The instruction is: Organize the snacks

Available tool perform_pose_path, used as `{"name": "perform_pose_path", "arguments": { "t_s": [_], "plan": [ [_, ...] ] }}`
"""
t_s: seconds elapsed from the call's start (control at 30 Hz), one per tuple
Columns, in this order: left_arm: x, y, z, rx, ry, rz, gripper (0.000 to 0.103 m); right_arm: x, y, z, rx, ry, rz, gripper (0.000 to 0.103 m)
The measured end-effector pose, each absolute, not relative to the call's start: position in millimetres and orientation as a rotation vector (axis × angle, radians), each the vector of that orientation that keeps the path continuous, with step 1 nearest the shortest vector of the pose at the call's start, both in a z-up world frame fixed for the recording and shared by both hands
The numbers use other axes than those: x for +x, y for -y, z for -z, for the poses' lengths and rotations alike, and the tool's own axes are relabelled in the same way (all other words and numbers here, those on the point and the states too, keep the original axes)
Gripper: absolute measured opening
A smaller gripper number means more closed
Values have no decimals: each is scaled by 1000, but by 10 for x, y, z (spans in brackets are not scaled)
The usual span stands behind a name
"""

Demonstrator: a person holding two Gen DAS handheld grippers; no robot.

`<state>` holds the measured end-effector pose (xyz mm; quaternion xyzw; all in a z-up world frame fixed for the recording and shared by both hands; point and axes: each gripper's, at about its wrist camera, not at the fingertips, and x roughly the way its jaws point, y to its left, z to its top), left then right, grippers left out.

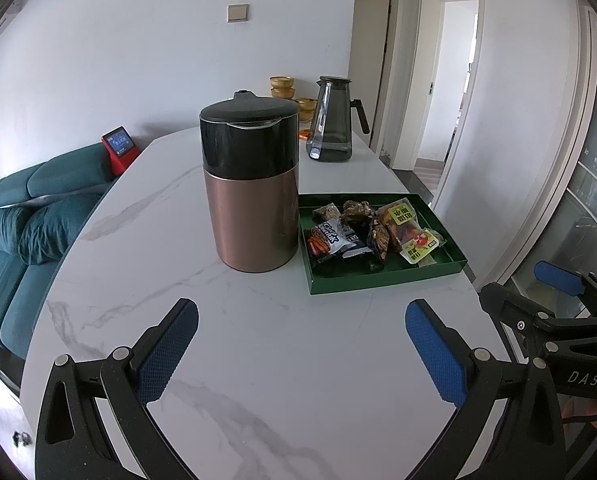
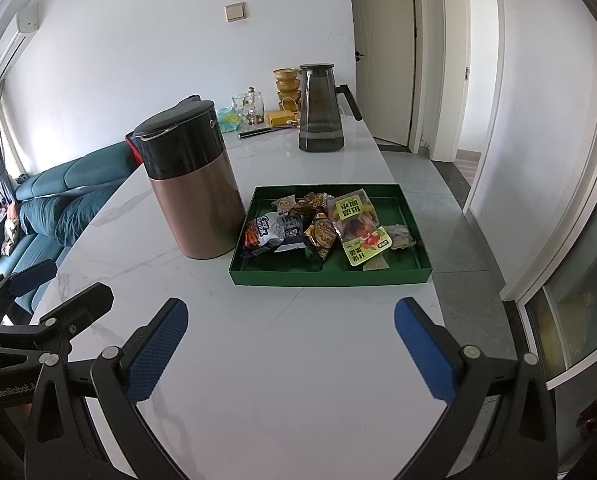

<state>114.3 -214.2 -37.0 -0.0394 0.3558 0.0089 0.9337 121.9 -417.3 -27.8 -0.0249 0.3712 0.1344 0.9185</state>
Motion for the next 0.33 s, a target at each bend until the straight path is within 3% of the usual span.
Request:
{"name": "perform_pose_path", "arguments": {
  "t_s": [0.33],
  "plan": [
    [1142, 2163, 347, -77, -714, -25, 102, 1248, 4185, 270, -51, -761, -275, 103]
  ]
}}
